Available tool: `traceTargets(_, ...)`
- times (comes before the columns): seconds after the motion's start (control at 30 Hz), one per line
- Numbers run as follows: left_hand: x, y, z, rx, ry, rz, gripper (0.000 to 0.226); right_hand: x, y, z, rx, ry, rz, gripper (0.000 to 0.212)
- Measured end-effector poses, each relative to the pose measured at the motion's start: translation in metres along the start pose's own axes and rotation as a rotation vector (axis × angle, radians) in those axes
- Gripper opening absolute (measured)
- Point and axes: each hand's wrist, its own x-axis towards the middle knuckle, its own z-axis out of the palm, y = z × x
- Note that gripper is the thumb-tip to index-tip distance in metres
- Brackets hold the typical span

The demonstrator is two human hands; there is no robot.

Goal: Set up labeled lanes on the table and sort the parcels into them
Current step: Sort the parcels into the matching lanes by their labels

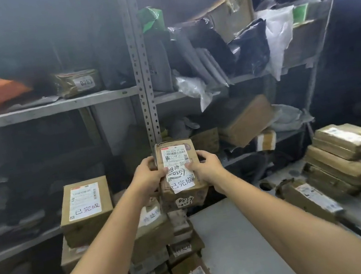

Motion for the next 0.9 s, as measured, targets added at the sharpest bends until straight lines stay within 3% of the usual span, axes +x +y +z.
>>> traceTargets(0.3, -0.037, -0.004, 0.169, -0.003, -0.279, -0.024, 0.045, -0.057, 0.064, -0.163, -0.049, 0.225, 0.068, 0.042)
traceTargets(0.5, -0.072, -0.002, 0.285, 0.081, -0.402, -0.019, 0.046, -0.095, 0.117, -0.271, 0.026, 0.285, 0.147, 0.054)
traceTargets(0.63, -0.105, 0.005, 0.369, 0.097, -0.415, -0.022, 0.043, -0.119, 0.142, -0.355, 0.041, 0.327, 0.182, 0.037)
traceTargets(0.8, -0.138, 0.005, 0.463, 0.090, -0.439, -0.055, 0.037, -0.141, 0.173, -0.451, 0.014, 0.374, 0.198, 0.066)
traceTargets(0.9, -0.150, 0.009, 0.508, 0.080, -0.471, -0.076, 0.040, -0.151, 0.186, -0.497, 0.002, 0.385, 0.220, 0.067)
